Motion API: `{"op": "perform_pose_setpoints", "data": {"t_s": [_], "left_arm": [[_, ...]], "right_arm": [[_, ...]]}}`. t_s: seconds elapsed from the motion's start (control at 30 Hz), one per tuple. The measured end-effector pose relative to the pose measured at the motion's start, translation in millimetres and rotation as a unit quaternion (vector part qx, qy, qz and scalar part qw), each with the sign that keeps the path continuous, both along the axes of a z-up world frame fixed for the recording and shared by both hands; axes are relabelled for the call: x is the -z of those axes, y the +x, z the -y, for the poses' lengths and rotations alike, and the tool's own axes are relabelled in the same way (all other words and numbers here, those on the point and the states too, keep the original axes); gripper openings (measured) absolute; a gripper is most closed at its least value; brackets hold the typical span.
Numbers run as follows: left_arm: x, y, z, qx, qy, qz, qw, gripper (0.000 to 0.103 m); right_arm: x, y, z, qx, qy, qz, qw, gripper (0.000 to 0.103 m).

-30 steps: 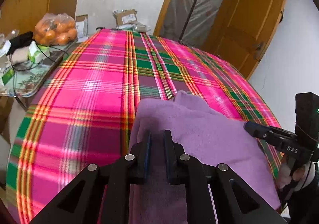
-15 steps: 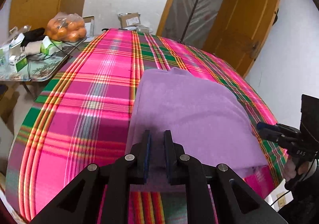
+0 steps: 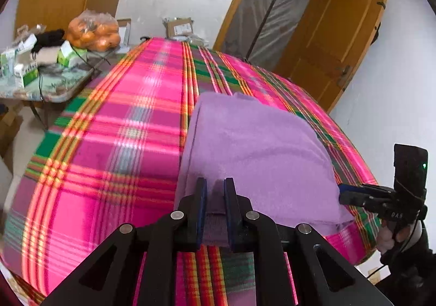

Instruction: Fold clothes

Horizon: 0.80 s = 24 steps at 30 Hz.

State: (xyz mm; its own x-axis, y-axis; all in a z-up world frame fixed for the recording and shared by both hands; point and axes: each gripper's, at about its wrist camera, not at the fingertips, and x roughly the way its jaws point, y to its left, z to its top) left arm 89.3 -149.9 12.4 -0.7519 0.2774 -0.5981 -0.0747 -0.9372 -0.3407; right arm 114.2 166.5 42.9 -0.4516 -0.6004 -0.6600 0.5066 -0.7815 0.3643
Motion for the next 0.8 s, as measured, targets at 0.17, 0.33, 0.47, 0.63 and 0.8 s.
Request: {"op": "perform_pose_setpoints", "data": {"t_s": [0.17,0.33,0.47,0.63,0.8], "left_arm": [[-9,-15,3,-0.015,-0.003,-0.01,0.9998,0.013],[5,-32,5,-0.011,0.021,0.014,0.9996,0.013],[13,-33,10,-0.008,0.031,0.017,0.9993,0.014],[11,-37,20,-0.013,0.034,0.032,0.9988,0.026],[12,-44,27,-0.003,0.047,0.044,0.9979,0.028]], "right_arm": [[2,-13,-10,0.034,-0.032,0.021,0.999,0.031],[5,-20,-18,0.053,-0.053,0.034,0.997,0.035],[9,-30,-21,0.063,-0.067,0.049,0.995,0.035],[18,-43,-24,0.064,-0.102,0.084,0.989,0.044],[23,-45,-23,0.057,-0.12,0.103,0.986,0.05]]}}
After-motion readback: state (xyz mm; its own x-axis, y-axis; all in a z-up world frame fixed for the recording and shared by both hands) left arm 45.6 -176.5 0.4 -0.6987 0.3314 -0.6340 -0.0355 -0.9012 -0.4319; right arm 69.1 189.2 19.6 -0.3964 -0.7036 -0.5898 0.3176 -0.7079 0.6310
